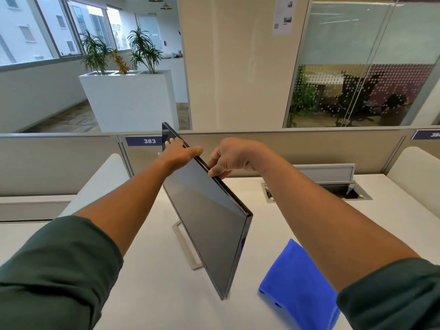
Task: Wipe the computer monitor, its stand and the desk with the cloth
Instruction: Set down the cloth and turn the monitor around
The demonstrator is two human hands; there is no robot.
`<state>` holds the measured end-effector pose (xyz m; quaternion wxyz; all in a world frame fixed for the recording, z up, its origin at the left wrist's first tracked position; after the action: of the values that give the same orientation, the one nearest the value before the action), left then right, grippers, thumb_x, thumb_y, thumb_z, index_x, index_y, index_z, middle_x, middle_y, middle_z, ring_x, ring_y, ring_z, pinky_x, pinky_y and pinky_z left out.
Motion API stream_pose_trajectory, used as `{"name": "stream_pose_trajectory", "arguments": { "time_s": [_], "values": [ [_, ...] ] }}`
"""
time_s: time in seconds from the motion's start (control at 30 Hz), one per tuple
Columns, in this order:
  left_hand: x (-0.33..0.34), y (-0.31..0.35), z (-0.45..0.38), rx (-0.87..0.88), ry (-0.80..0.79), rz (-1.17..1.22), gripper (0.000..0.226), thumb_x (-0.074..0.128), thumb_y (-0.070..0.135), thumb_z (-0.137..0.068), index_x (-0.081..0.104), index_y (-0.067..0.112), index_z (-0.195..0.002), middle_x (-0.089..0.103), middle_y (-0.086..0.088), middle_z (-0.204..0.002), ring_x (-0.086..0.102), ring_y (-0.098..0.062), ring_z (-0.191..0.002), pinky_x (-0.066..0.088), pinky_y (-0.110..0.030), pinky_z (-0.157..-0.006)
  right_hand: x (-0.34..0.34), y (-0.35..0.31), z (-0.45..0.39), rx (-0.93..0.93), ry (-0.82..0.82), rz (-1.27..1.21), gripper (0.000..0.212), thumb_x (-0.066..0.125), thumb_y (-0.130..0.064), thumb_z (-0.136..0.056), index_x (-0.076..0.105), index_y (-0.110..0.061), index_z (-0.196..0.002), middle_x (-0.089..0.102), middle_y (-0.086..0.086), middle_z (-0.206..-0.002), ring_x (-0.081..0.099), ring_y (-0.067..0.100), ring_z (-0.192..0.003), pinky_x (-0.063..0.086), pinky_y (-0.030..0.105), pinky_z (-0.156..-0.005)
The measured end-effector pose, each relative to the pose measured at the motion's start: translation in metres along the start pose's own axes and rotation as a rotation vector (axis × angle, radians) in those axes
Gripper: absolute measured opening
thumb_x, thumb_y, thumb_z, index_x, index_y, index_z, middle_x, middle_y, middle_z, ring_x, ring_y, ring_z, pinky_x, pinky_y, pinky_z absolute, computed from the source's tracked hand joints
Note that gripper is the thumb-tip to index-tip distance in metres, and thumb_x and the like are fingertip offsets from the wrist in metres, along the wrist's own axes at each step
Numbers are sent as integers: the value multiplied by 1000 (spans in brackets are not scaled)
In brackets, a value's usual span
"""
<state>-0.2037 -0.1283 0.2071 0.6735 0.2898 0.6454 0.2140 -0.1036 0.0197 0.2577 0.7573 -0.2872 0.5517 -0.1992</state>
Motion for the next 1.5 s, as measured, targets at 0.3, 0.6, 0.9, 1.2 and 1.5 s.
{"name": "stream_pose_trajectory", "arguments": {
  "time_s": [0.3,0.6,0.9,1.2,1.5],
  "values": [
    [5,6,26,46,-57,-124,92,55,50,-93,7,5,-158,-3,-16,-165,-7,-33,-152,12,-59,-120,-2,18,-15,-12,3,-193,18,59,4,-90,72,-6,-98,71,12,-92,69,19,-81,59,29,-79],
    [18,16,63,49,-136,-104,100,56,55,-91,-3,10,-158,-12,-10,-165,-13,-27,-151,5,-58,-121,-15,11,-58,-268,346,-95,29,53,-25,-98,66,-6,-117,67,9,-112,58,14,-96,46,28,-84],
    [19,18,79,89,-146,-199,99,49,58,-93,-10,10,-157,-13,-12,-165,-13,-27,-152,-1,-55,-119,13,-9,-100,-460,165,257,31,45,-29,-100,66,-17,-120,56,2,-137,49,19,-127,37,38,-108],
    [13,19,76,89,-225,-114,102,58,53,-90,-5,13,-158,-10,-8,-166,-18,-25,-150,8,-52,-122,5,-7,-113,-559,174,468,25,43,-30,-98,67,-26,-101,48,-1,-143,41,16,-129,29,30,-106],
    [-14,15,86,136,-377,-218,77,63,42,-90,29,15,-154,28,-13,-159,25,-30,-145,29,-33,-103,10,2,-101,-548,218,533,35,37,-40,-97,54,-17,-117,57,7,-126,46,21,-124,42,45,-96]
  ]
}}
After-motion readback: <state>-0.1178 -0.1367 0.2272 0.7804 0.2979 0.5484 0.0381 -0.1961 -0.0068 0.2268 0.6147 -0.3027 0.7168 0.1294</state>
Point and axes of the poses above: each hand's wrist, its own z-axis away from the middle knuckle, its own x-axis out of the palm, y = z × x, the point moved 5 cm from there along -z, towards the middle knuckle
